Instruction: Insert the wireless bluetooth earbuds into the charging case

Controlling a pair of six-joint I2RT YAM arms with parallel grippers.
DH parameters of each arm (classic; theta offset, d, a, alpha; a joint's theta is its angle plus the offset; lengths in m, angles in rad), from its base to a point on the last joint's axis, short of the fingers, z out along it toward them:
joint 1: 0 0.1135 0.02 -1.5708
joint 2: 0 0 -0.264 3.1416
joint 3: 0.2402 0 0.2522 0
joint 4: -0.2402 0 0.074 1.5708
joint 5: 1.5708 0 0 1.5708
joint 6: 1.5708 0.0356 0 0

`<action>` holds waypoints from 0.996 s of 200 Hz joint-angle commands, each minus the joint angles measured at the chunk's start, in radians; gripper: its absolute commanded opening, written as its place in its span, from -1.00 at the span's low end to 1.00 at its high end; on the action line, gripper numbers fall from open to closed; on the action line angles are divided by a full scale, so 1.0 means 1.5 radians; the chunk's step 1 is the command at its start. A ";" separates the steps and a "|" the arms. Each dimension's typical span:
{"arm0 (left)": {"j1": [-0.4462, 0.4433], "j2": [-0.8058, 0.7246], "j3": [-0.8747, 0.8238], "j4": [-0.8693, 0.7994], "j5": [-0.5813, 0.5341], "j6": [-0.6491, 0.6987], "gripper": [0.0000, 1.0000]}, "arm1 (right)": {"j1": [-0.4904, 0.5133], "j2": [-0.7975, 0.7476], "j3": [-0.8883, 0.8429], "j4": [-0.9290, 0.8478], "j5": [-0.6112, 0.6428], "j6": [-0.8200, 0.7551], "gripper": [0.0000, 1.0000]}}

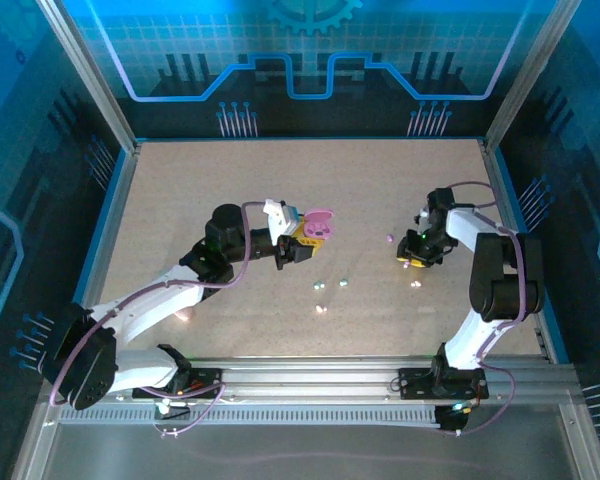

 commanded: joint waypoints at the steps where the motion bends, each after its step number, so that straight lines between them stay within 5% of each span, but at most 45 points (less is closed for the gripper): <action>1: -0.002 0.011 0.018 0.013 0.019 -0.005 -0.48 | 0.012 0.010 0.020 -0.009 -0.004 -0.012 -0.23; 199: -0.001 0.006 0.011 0.016 0.013 -0.005 -0.49 | 0.059 0.069 0.087 -0.052 0.047 0.015 -0.32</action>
